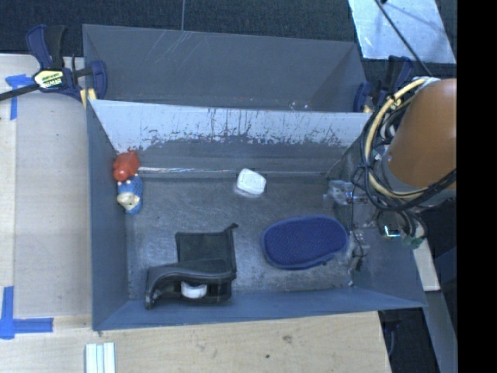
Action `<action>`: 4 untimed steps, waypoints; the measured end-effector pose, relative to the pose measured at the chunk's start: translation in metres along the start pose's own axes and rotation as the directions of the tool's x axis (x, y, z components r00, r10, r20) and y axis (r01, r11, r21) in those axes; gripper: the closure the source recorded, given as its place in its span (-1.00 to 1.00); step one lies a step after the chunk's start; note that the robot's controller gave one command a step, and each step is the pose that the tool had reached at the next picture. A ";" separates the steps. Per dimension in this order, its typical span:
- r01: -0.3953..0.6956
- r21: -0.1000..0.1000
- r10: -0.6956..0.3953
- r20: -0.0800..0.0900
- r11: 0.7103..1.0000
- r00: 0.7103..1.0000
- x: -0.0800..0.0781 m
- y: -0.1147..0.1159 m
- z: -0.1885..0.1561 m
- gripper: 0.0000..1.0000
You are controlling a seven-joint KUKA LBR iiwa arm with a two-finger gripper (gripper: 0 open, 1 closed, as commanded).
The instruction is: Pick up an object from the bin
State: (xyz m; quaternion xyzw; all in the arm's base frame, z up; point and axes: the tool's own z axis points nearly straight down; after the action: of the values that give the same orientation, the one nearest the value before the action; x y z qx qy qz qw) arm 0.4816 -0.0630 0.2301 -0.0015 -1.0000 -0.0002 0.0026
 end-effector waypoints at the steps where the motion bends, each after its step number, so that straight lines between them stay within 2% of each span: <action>1: -0.038 0.000 0.038 0.000 0.999 0.999 -0.045 0.014 0.151 -1.00; 2: -0.037 0.001 0.037 0.011 0.999 0.999 -0.048 0.014 0.146 1.00; 3: -0.037 0.001 0.037 0.009 0.999 0.999 -0.047 0.014 0.147 -1.00; 4: 0.075 -0.003 -0.075 0.010 0.997 0.997 -0.022 -0.051 0.159 -1.00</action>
Offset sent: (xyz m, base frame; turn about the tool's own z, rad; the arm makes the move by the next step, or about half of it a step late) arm 0.0447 0.0137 -0.1479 0.0389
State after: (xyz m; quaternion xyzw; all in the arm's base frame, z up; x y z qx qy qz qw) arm 0.5031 -0.1136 0.0713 0.0359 -0.9994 -0.0019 -0.0026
